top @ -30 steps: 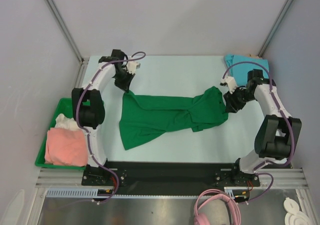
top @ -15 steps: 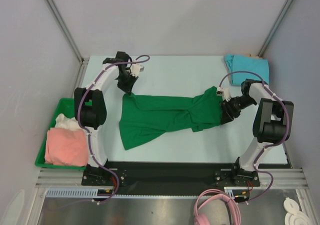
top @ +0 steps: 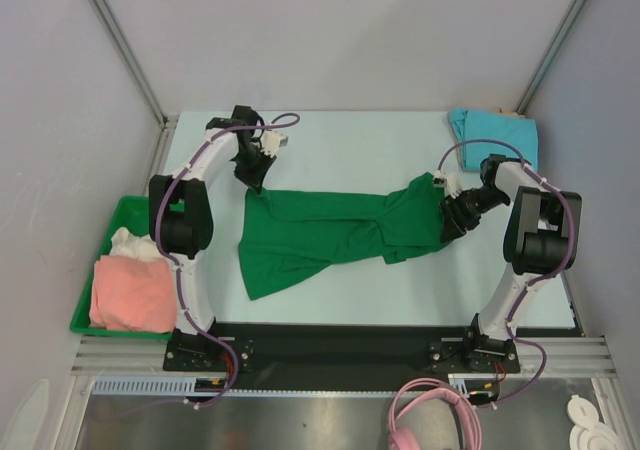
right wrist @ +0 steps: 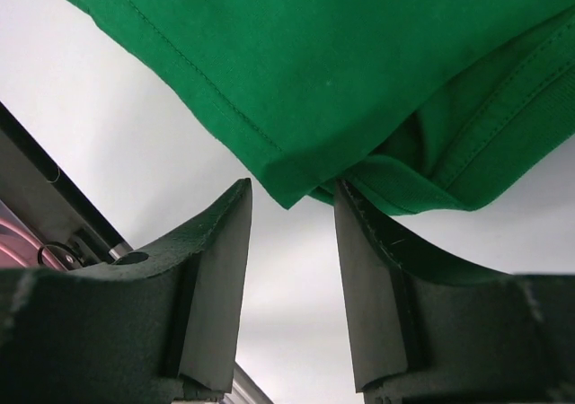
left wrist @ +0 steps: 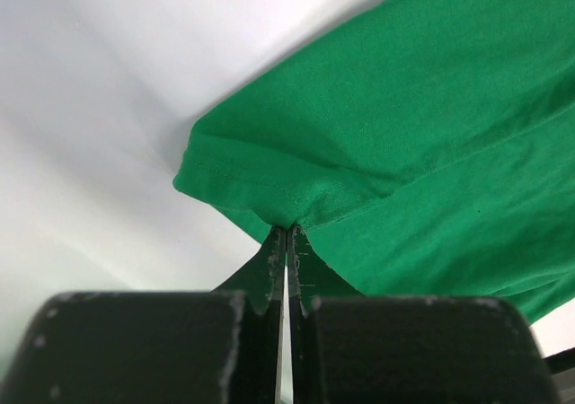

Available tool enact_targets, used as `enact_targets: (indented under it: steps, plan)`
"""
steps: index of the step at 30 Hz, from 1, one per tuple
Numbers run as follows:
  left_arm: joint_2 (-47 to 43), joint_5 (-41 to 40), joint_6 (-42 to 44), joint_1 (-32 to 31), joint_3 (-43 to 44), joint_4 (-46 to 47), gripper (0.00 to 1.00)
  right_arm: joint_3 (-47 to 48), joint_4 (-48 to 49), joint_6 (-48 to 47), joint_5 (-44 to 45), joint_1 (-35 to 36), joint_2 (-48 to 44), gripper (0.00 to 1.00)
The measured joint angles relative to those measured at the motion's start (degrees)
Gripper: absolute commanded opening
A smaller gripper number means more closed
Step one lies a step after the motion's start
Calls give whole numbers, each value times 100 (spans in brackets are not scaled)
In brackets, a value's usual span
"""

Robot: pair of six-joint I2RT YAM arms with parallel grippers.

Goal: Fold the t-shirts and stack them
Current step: Flatten the tshirt out

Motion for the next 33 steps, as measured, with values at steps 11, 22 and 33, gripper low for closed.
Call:
enact_targets:
  steps: [11, 22, 33]
  plan:
    - [0, -52, 39, -4, 0, -2, 0, 66, -173, -61, -57, -9, 98, 47]
    - [0, -98, 46, -15, 0, 0, 0, 256, -584, -162, -203, -15, 437, 42]
    - [-11, -133, 46, -20, -48, 0, 0, 256, -507, -122, -201, -15, 348, 10]
